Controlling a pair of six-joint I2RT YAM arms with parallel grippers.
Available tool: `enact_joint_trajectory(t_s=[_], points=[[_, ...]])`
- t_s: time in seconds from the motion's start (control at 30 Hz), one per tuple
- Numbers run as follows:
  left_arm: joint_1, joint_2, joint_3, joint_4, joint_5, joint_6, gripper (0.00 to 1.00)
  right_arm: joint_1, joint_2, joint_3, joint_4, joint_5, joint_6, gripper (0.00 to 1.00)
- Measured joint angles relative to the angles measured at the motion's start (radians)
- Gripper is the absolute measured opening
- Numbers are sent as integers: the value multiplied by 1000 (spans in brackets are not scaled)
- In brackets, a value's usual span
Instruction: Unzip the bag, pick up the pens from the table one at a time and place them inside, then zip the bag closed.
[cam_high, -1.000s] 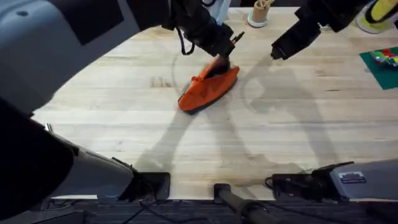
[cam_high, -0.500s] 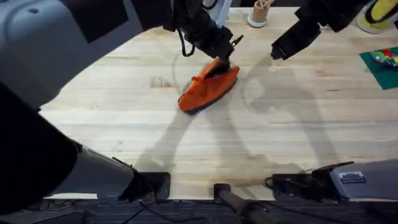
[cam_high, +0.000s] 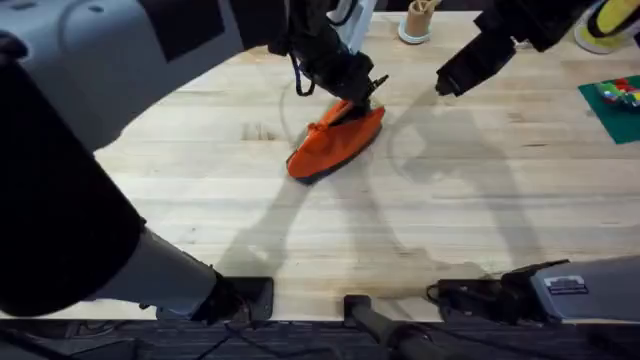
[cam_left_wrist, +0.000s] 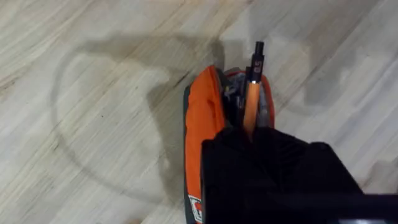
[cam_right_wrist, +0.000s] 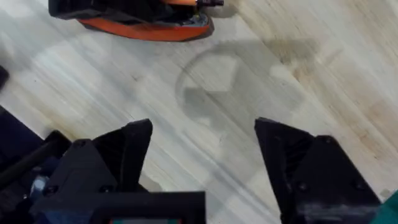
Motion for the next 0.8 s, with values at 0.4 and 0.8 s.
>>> enact_joint_trajectory(t_s=[0.4, 0.8], points=[[-3, 1, 0, -15, 4, -56, 42, 0, 0, 0, 0, 0, 0, 997], [-4, 1, 0, -46, -15, -56, 42, 0, 0, 0, 0, 0, 0, 998]])
